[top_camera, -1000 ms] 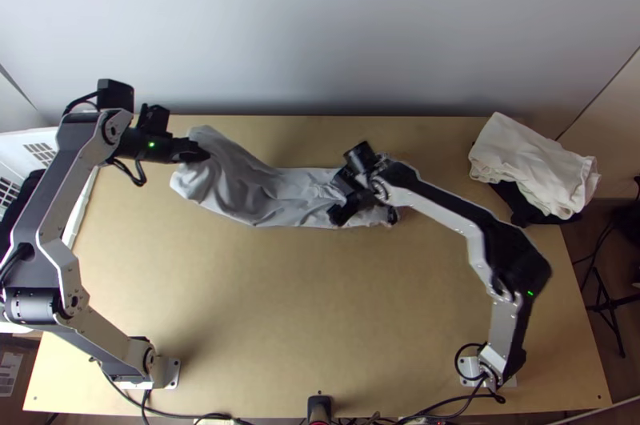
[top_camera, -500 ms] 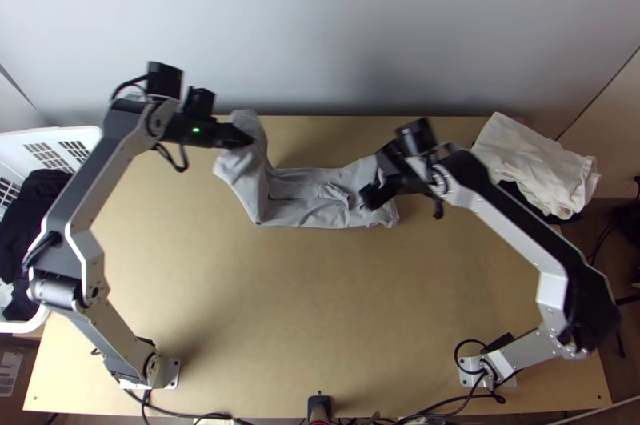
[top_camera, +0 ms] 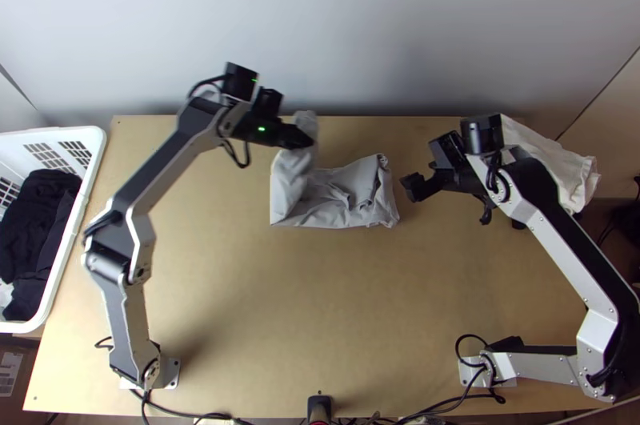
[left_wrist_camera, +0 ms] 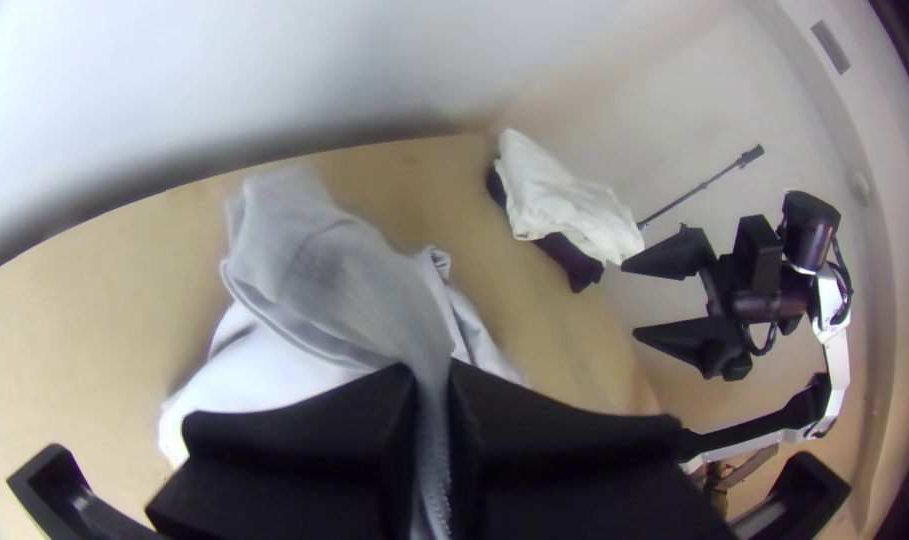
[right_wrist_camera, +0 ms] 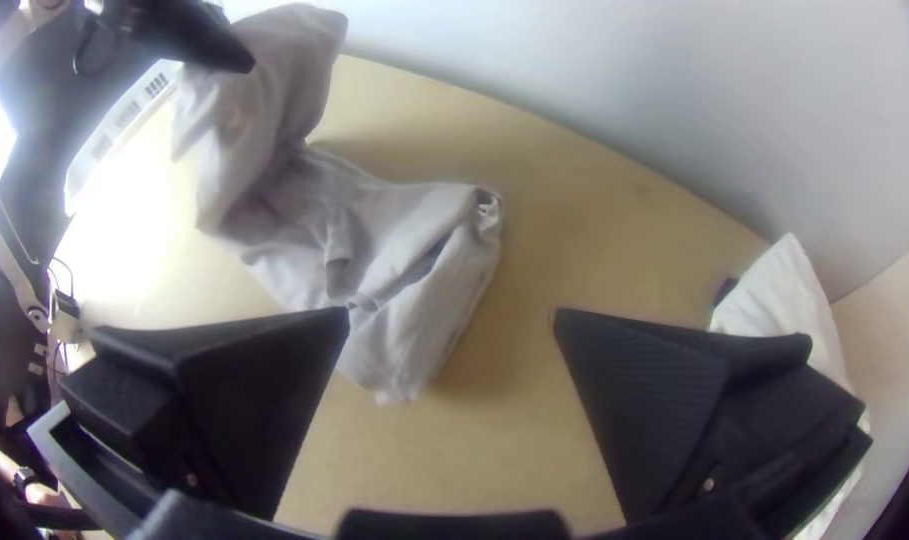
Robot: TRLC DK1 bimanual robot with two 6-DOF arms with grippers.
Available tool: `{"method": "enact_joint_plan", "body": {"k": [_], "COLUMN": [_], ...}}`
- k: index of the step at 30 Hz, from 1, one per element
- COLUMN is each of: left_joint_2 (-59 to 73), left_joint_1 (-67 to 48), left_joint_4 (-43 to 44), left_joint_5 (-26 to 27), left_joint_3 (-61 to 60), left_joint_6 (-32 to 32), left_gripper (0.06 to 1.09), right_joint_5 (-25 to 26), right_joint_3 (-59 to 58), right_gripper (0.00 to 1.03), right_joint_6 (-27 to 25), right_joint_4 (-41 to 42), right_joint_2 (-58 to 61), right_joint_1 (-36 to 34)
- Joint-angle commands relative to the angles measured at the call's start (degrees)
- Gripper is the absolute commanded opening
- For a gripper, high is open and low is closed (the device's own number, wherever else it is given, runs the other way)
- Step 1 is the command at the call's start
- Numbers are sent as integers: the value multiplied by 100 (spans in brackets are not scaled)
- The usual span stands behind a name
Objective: Fold the t-shirt
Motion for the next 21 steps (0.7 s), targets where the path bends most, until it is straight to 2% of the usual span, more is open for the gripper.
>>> {"method": "enact_joint_plan", "body": {"k": [1,7,21], "left_joint_2": [729,1405,2275], "left_joint_1": [-563,-897,-1204], "left_joint_4": [156,675,1263], "left_joint_5": [-4,-4,-92], "left_joint_3": [733,1049,1225], "left_joint_6": [-325,-624,-764], "left_gripper": [9,9,9], "right_joint_5": [5,5,5], "right_joint_3": [-233,-347,-427], "right_gripper": [95,95,95], "right_joint_6": [41,49,111], "right_joint_4": [-6,-6,-6], "right_joint_2": [-215,-259,-242], "right_joint_1": [-299,-396,-466]}}
